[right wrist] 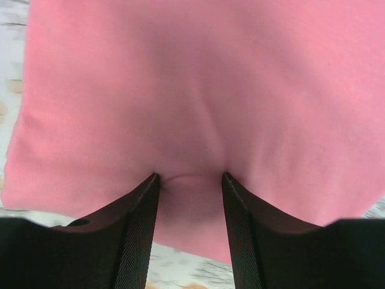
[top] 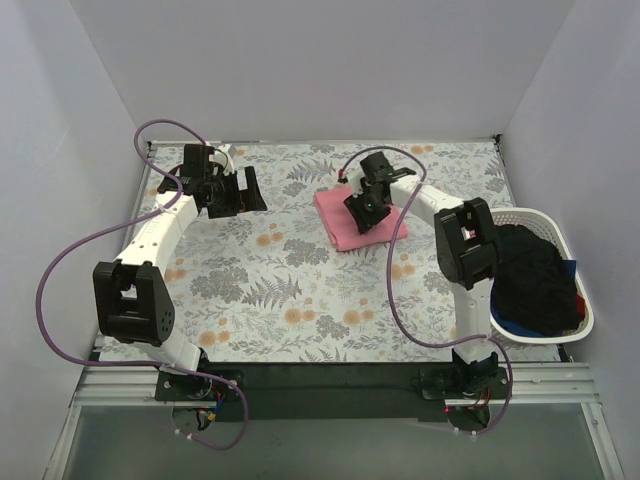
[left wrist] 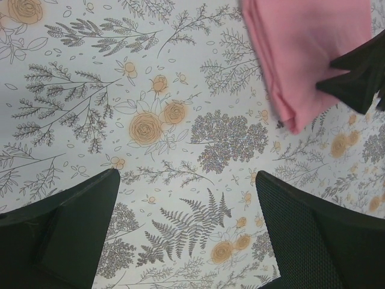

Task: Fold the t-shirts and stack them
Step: Neatly place the folded tshirt to the corner

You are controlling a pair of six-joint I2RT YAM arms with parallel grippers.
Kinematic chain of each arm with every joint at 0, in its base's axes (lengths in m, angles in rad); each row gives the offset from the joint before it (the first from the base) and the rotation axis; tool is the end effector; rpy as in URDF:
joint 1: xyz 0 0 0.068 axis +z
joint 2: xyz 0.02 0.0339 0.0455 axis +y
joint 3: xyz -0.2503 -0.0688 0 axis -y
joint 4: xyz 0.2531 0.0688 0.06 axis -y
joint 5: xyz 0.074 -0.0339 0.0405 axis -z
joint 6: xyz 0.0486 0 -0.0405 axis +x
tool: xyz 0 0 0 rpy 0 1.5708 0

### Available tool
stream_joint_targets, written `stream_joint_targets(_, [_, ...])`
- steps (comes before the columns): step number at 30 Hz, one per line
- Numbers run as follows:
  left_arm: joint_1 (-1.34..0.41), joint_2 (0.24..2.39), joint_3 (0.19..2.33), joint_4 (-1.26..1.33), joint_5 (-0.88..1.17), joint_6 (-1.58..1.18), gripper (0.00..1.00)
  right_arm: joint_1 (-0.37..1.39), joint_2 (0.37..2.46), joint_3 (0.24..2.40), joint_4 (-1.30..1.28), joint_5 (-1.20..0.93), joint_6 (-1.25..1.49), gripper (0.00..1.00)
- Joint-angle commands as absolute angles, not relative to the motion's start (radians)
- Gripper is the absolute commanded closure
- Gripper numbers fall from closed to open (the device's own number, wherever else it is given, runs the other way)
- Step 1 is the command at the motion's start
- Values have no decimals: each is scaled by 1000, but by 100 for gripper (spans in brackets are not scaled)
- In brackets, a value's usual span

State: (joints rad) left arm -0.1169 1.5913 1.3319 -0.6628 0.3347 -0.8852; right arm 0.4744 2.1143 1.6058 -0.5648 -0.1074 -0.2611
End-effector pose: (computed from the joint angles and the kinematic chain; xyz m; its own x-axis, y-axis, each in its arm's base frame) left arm 0.3533 -0.0576 0.2613 -0.7389 -0.6493 -0.1798 -0.4181 0.6512 -0.6333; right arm 0.4051 0.2139 0.1494 -0.6263 -0.6101 -0.4854 -0.6845 0.7283 -0.0322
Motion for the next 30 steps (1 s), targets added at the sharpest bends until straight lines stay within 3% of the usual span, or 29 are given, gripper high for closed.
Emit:
stream_joint_targets(1, [-112, 1557, 1338, -673, 325, -865, 3, 361, 2192, 1667, -698, -23, -435, 47])
stream_joint_targets(17, [-112, 1568, 1341, -693, 307, -844, 3, 34, 2456, 2045, -773, 69, -532, 41])
stream_joint_targets(30, [-110, 1577, 1348, -703, 291, -838, 3, -113, 2465, 2040, -785, 45, -426, 39])
